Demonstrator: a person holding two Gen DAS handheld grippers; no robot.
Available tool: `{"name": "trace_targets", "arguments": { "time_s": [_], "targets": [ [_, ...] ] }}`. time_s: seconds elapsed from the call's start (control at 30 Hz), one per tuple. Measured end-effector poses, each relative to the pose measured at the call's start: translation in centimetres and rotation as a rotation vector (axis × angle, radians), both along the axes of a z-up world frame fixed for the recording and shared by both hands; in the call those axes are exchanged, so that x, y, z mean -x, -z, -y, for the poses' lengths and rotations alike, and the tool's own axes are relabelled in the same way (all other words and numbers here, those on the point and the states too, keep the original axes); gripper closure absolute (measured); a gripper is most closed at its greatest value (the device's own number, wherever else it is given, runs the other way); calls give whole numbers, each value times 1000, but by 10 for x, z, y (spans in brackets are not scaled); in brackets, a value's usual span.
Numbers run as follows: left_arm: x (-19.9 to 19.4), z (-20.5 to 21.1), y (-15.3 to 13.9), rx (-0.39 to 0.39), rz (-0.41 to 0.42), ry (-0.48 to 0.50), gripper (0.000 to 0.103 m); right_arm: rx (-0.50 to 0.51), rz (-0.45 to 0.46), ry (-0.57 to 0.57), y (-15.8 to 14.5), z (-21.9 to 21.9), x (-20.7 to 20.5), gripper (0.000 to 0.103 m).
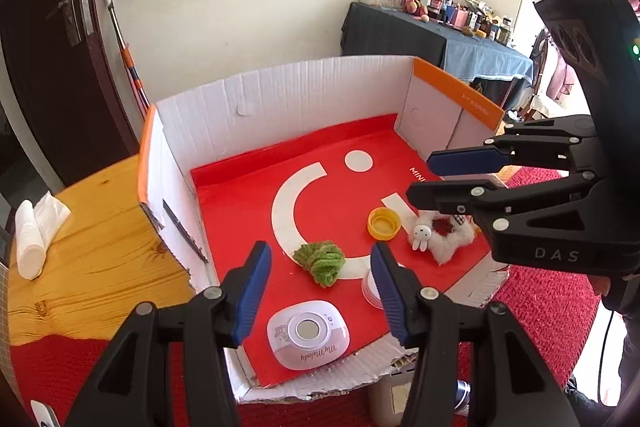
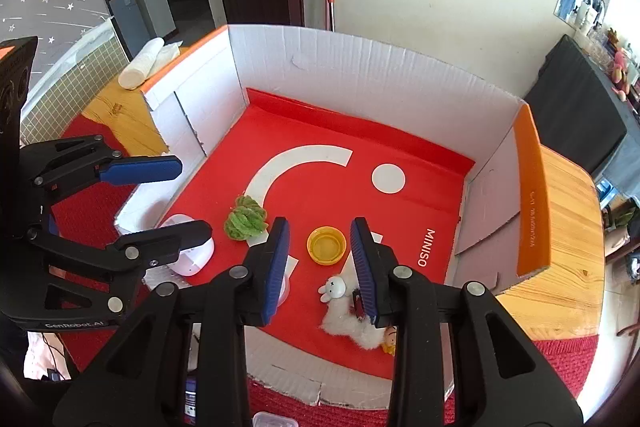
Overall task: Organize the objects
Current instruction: 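Withdraw both grippers from the box back over the cloth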
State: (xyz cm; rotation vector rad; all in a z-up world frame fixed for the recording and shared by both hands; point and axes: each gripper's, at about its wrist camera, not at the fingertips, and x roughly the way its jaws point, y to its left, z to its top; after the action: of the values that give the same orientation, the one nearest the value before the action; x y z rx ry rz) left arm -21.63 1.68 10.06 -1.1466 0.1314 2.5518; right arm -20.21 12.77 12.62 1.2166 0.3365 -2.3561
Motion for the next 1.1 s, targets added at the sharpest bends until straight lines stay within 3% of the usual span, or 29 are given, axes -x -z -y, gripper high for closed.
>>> {"name": "trace_targets", "arguments": {
  "time_s": [0.1, 0.3, 0.37, 0.53, 0.77, 0.83, 1.1],
  "targets": [
    [-15, 6, -11, -16, -45, -14, 46, 17, -46, 6, -16, 7, -4, 47],
    [-46, 16, -28, -47, -125, -63, 36, 70, -131, 16, -36, -1, -32, 46],
    [-57, 19, -32, -64, -142, -83, 27, 85, -159, 22, -45, -7, -47, 42],
    [-79, 22, -35, -55, -193, -127, 21, 122, -215, 31, -55, -18, -82, 34],
    [-112, 23, -38, -64, -249, -160, 10, 173, -282, 67, -60, -30, -126, 28],
    [-122, 23, -39, -76, -256, -166, 9, 173, -301, 76, -59, -31, -137, 23],
    [-153, 24, -34, -84, -278, -213, 6, 195, -326, 134, -44, -42, -168, 21]
  ]
}}
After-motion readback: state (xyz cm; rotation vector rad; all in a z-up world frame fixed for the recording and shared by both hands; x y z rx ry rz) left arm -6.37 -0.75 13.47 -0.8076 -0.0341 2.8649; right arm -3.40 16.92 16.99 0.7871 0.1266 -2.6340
